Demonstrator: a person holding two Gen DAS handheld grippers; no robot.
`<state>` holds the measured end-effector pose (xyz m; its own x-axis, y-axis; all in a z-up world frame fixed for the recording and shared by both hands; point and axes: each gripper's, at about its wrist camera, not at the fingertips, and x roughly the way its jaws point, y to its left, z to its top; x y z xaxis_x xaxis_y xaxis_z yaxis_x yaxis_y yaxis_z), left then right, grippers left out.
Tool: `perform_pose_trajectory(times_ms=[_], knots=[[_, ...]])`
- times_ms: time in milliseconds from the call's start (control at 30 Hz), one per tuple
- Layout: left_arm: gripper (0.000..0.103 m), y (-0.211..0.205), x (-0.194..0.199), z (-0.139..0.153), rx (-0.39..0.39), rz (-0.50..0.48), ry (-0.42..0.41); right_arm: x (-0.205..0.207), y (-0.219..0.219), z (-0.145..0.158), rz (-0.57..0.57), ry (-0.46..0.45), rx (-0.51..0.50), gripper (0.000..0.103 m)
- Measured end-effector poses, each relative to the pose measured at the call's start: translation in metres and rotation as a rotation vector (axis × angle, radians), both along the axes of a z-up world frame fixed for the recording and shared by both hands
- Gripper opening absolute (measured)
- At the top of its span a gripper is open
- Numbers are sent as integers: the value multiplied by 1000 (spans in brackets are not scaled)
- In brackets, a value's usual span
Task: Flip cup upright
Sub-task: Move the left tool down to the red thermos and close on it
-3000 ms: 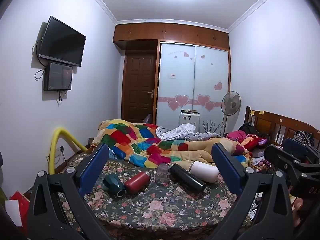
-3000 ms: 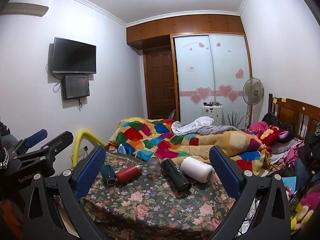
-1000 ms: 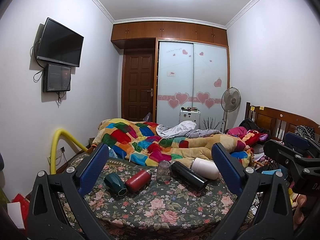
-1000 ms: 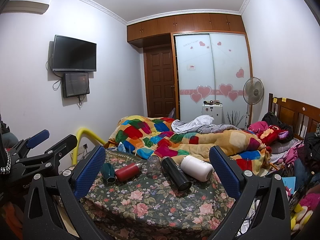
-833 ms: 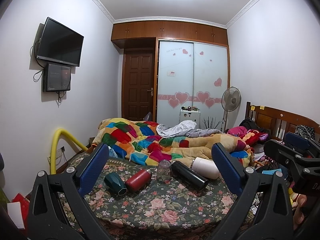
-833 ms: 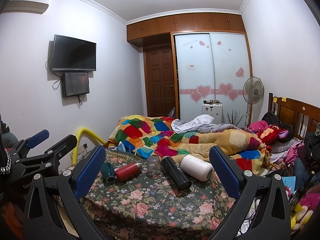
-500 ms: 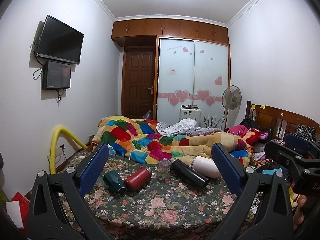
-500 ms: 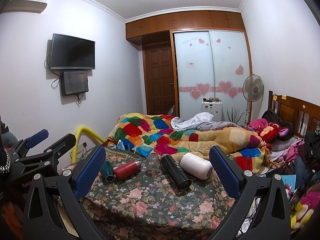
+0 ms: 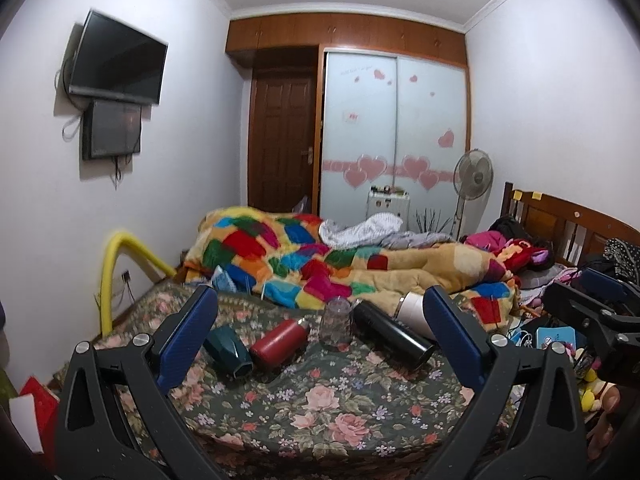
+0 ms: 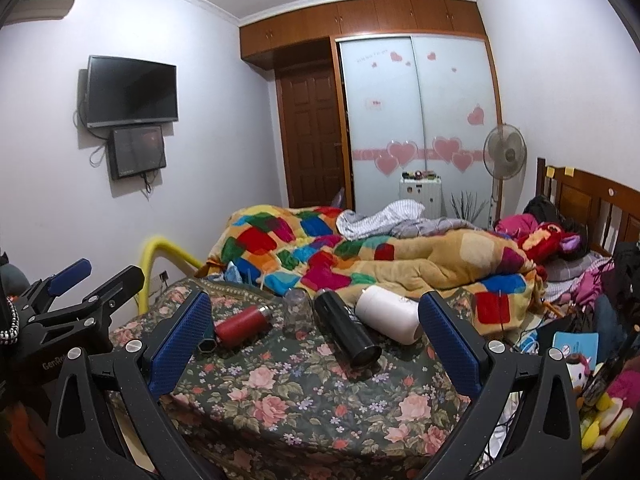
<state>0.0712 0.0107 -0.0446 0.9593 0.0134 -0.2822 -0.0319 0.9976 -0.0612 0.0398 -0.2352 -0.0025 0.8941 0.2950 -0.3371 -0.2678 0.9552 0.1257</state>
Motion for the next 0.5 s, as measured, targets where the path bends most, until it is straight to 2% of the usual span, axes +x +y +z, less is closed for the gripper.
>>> perform_pose_trajectory(times_ms=[100, 300, 500], knots=[[103, 11, 27, -14, -29, 28, 65, 15, -2, -8, -8, 38, 0, 103], [103, 40, 98, -53, -32, 75, 215, 48, -8, -28, -31, 119, -1, 103], [103, 63, 182, -101, 35, 75, 407, 78, -18, -50, -81, 203, -10, 103]])
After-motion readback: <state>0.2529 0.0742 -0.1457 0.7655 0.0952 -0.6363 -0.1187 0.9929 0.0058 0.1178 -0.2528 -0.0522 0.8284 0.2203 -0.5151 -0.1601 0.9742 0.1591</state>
